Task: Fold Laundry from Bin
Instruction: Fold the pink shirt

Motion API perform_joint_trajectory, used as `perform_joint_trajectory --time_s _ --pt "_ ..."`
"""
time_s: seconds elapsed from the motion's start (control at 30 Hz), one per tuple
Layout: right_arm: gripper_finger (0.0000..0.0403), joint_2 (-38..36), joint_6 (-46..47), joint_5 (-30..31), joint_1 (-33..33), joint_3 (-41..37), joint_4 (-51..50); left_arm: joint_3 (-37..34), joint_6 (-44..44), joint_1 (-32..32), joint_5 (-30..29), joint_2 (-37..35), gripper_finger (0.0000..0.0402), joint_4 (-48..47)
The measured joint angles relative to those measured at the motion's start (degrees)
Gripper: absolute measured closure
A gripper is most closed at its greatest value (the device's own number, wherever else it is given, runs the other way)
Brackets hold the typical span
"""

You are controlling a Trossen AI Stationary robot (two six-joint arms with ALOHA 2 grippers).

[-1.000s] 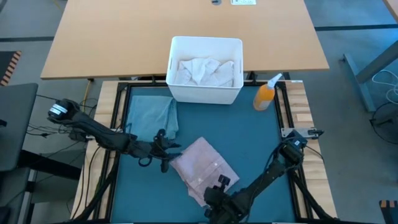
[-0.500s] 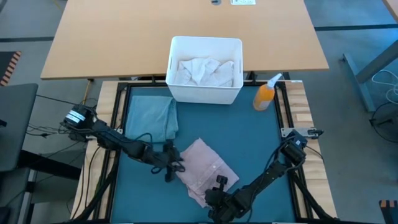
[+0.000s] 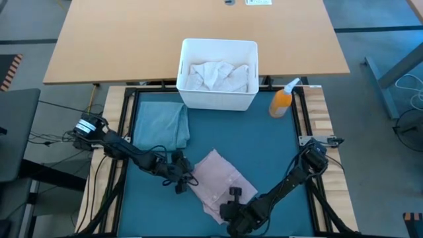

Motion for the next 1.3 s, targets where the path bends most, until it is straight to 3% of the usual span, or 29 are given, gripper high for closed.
perform_joint_trajectory --time_s 0.23,0.37,0.47,0.6,0.73,0.83,1.1,1.3 --pt "0.0376 -10.2 -2.2 -2.0 1.4 -0.1 -5.0 3.7 5.5 1.5 -1.6 -7.3 0.0235 -7.4" --pt "0.0379 -14.5 3.1 2.9 3.9 -0.1 -9.5 6.6 10.2 2.1 -2.9 -12.8 0.0235 -11.2" --pt "0.0379 -16.4 13.7 8.9 6.4 -2.5 -13.8 7.6 14.0 2.2 -4.1 -15.2 0.0235 -6.7" --pt "0.0380 -16.6 26.1 10.8 8.2 -11.5 -9.7 7.6 14.8 2.2 -0.5 -11.2 0.0235 -1.0" --pt "0.0380 -16.7 28.8 9.8 8.0 -20.8 1.8 7.5 10.4 2.1 2.5 -3.4 0.0235 -0.4" --pt "0.0380 -16.7 29.9 7.5 7.8 -24.5 2.9 7.5 6.3 1.5 5.0 2.2 0.0235 0.2" --pt "0.0380 -19.6 16.4 0.6 1.5 -26.3 -4.5 7.5 -3.0 -1.6 2.2 9.3 0.0235 8.4" --pt "0.0380 -26.1 0.3 -1.2 -8.6 -26.4 -13.5 9.1 -11.8 -5.9 -10.6 11.0 0.0235 11.7"
